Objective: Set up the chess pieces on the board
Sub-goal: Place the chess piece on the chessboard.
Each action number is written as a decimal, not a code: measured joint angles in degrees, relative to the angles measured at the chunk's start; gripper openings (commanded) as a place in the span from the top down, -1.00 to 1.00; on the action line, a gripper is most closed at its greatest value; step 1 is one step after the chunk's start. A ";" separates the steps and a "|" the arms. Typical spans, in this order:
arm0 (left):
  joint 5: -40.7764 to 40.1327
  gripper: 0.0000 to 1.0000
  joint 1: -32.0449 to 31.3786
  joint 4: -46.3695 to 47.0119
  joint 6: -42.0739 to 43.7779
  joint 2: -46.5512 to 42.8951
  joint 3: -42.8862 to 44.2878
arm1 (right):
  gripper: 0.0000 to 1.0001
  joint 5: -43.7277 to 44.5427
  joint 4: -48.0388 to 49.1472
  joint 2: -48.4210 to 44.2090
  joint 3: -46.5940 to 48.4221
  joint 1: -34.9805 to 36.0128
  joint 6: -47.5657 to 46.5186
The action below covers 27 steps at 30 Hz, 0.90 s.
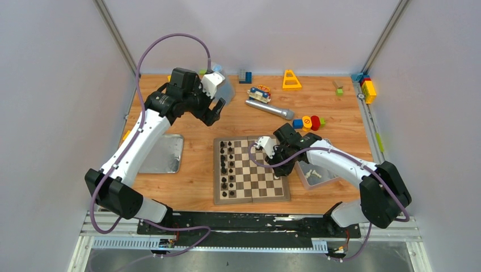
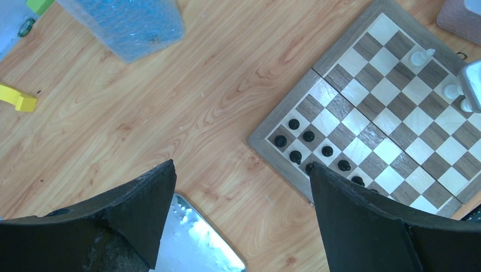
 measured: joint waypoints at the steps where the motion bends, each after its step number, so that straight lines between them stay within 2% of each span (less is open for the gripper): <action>1: 0.09 -0.91 0.00 0.00 0.00 0.00 0.00 | 0.99 -0.02 -0.24 -0.04 0.00 0.00 0.00; 7: 0.35 -0.91 0.00 0.02 0.00 0.00 -0.17 | 0.96 -0.07 -1.25 -0.24 0.00 0.00 0.00; 15: 0.42 -0.92 0.00 0.02 0.00 0.00 -0.55 | 0.77 -0.11 -1.29 -0.24 0.00 0.00 0.04; 19: 0.52 -0.92 0.00 0.04 0.00 -0.04 -0.76 | 0.50 -0.07 -1.25 -0.24 0.00 0.00 0.35; 23: 0.52 -0.93 0.00 0.04 0.02 -0.09 -0.76 | 0.08 0.00 -1.14 -0.26 0.00 -0.24 1.09; 27: 0.55 -0.93 0.00 0.04 0.02 -0.11 -0.76 | -0.10 -0.74 -1.18 -1.55 0.00 -2.43 1.68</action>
